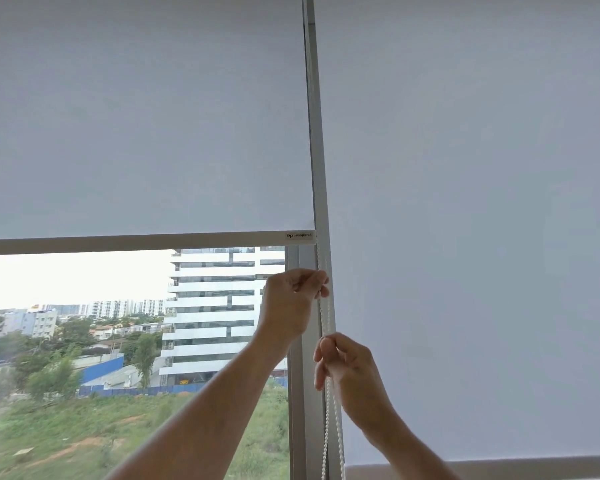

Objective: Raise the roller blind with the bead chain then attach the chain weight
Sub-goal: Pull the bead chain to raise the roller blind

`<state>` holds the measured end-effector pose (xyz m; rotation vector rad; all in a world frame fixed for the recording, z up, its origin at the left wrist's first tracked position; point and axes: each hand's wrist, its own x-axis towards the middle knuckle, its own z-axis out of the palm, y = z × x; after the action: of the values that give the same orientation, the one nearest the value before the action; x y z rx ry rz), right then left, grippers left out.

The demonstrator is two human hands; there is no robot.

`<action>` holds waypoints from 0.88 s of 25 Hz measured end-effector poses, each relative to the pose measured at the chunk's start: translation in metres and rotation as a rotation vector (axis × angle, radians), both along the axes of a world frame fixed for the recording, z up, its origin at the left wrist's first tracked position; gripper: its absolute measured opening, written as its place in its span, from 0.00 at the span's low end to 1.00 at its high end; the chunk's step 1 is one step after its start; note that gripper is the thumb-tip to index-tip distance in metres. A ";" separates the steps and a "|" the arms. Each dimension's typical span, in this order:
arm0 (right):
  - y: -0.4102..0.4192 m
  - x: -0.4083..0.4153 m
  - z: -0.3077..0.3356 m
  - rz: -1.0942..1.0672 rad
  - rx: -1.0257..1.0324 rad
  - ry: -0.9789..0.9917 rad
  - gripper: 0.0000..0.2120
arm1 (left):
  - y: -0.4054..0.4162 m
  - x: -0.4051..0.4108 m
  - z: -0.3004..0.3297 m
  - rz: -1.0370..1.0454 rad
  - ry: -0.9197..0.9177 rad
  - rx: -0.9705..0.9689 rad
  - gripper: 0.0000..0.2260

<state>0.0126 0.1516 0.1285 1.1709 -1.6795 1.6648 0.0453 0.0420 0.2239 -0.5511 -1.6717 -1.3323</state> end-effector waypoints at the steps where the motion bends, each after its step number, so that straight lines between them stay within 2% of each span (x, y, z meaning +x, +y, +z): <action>1: 0.005 0.000 0.002 0.041 0.004 0.012 0.16 | -0.001 0.002 -0.002 0.001 0.016 -0.007 0.07; 3: 0.013 -0.004 0.009 0.061 -0.054 0.038 0.19 | -0.004 0.005 -0.003 0.000 0.054 -0.015 0.07; 7: 0.017 -0.008 0.047 -0.076 -0.236 -0.035 0.26 | -0.002 0.010 -0.013 0.035 0.078 -0.078 0.06; 11: 0.015 0.002 0.098 -0.127 -0.242 0.024 0.21 | 0.002 0.008 -0.036 0.109 0.099 -0.176 0.06; 15: 0.003 0.012 0.139 -0.124 -0.148 -0.014 0.19 | -0.001 0.005 -0.055 0.142 0.075 -0.191 0.09; 18: -0.008 0.014 0.142 -0.098 -0.156 -0.036 0.15 | -0.006 0.003 -0.066 0.172 0.062 -0.224 0.10; 22: -0.011 0.010 0.118 -0.170 -0.214 0.062 0.17 | -0.016 0.001 -0.078 0.153 0.062 -0.345 0.07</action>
<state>0.0224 0.1406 0.2461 0.9420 -1.4770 1.6384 0.0465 0.0262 0.1460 -0.6414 -1.8647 -0.9136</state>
